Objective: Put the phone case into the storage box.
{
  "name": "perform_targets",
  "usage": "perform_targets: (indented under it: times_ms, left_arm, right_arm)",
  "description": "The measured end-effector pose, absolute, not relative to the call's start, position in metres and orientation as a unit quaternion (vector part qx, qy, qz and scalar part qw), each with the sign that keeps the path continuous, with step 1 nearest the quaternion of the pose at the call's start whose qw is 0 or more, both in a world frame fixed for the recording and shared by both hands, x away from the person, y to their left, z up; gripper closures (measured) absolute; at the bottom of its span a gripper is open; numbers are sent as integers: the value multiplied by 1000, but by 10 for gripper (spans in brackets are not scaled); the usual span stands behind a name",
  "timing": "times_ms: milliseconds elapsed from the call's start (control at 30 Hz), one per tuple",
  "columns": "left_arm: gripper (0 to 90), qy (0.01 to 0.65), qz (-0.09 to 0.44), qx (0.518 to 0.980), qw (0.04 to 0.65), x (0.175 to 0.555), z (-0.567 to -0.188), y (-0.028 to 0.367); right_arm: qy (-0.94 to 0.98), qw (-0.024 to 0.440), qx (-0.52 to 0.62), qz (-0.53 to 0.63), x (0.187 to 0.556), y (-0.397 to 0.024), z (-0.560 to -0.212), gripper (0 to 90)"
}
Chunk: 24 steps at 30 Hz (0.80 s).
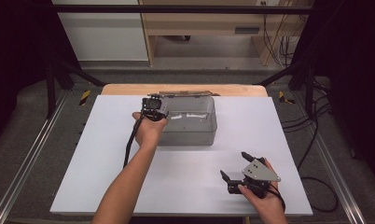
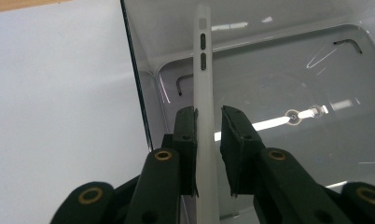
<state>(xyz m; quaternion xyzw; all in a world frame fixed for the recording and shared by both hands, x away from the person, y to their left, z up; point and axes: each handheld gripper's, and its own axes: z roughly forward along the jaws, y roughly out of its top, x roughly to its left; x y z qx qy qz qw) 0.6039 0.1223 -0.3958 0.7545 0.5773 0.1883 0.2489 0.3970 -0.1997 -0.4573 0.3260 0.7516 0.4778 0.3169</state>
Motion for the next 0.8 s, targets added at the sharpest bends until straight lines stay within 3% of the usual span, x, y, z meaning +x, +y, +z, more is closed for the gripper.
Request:
perform_targets:
  times_ms: [800]
  left_arm:
    - [757, 570, 202, 744, 283, 612, -400, 118]
  right_arm:
    - [755, 314, 325, 475, 397, -199, -459, 54]
